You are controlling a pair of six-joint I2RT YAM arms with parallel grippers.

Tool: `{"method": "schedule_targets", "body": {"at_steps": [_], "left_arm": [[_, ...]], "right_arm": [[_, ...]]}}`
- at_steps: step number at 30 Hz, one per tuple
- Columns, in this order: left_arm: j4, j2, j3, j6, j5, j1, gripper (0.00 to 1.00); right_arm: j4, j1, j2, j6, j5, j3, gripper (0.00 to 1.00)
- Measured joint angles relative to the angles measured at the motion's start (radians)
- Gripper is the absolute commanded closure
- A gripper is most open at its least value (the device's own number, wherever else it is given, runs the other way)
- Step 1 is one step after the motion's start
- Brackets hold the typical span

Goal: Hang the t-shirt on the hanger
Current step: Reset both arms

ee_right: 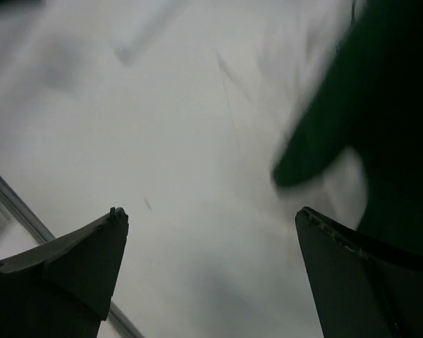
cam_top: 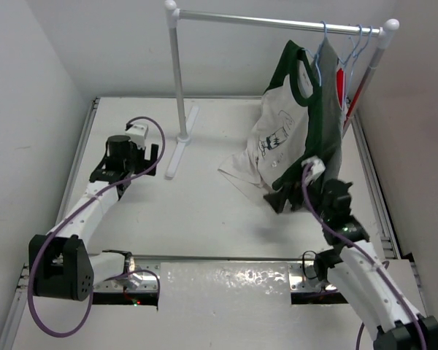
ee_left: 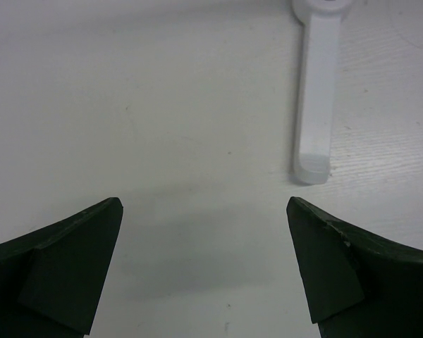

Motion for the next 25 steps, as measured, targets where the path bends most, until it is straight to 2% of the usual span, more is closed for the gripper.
{"method": "schedule_targets", "body": {"at_steps": [3, 6, 18, 25], "left_arm": [[0.076, -0.011, -0.063, -0.002, -0.04, 0.006, 0.0], [0.127, -0.011, -0.113, 0.003, -0.027, 0.01, 0.0], [0.231, -0.011, -0.17, 0.019, -0.001, 0.011, 0.0], [0.246, -0.011, -0.187, 0.039, -0.006, 0.011, 0.0]], "right_arm": [[-0.003, 0.005, -0.01, -0.004, 0.023, -0.254, 0.01], [0.014, 0.008, -0.024, -0.045, 0.12, -0.345, 0.01], [0.332, 0.008, -0.003, -0.081, 0.334, -0.365, 0.01], [0.372, 0.008, -0.099, -0.079, 0.377, -0.365, 0.01]]}}
